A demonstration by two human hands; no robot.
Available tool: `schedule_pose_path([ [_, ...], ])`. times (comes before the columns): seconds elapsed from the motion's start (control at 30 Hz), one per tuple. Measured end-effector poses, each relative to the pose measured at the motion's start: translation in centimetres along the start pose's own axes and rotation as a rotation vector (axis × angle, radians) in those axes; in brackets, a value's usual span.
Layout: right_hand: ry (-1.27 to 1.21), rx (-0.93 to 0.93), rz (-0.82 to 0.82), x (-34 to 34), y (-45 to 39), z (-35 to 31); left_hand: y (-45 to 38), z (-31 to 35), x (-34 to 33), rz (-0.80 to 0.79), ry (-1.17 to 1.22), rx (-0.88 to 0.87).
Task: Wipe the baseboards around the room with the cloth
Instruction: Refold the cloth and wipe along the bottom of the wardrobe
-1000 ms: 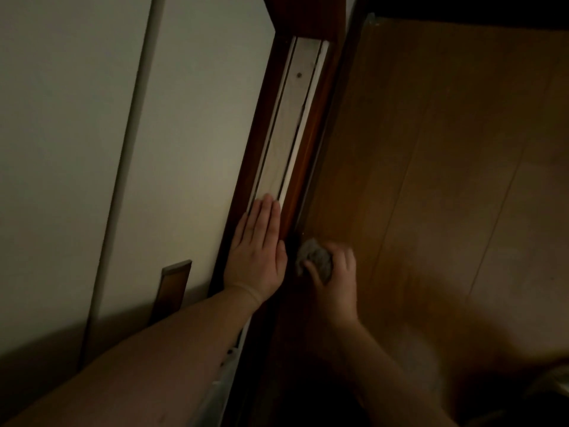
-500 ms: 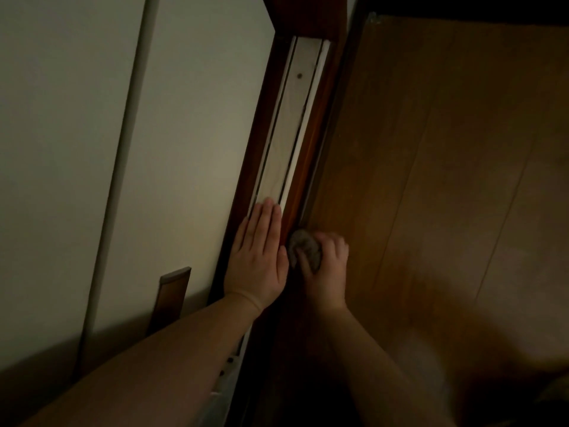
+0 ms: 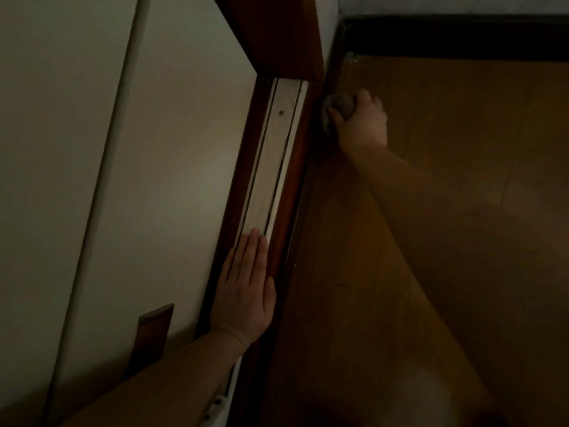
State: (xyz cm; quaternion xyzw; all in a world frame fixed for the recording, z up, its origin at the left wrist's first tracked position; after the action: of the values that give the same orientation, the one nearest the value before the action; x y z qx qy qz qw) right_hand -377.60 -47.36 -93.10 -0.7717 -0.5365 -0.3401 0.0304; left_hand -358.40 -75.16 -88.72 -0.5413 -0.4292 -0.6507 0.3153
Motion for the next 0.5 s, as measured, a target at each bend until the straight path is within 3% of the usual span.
schedule_pose_path([
  [0.3, -0.118, -0.012, -0.017, 5.7, 10.0, 8.1, -0.1, 0.0, 0.0, -0.044, -0.01, 0.021],
  [0.5, -0.238, -0.1, -0.108, 5.3, 15.1, 9.7, -1.3, 0.9, 2.1, -0.117, -0.068, -0.027],
])
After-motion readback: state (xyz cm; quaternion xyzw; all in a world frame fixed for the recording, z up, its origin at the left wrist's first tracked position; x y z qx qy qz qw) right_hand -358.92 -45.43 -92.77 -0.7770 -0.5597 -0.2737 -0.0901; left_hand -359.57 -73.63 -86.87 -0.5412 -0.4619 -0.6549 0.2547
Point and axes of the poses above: each hand's wrist, its own y-axis away from the middle knuckle, its own x-axis out of the back of the hand, z = x × y, the point moved 6 cm from there along -y, towards the middle knuckle, and after that the axes turned 2 degrees about -y, right-handed, at the moved point
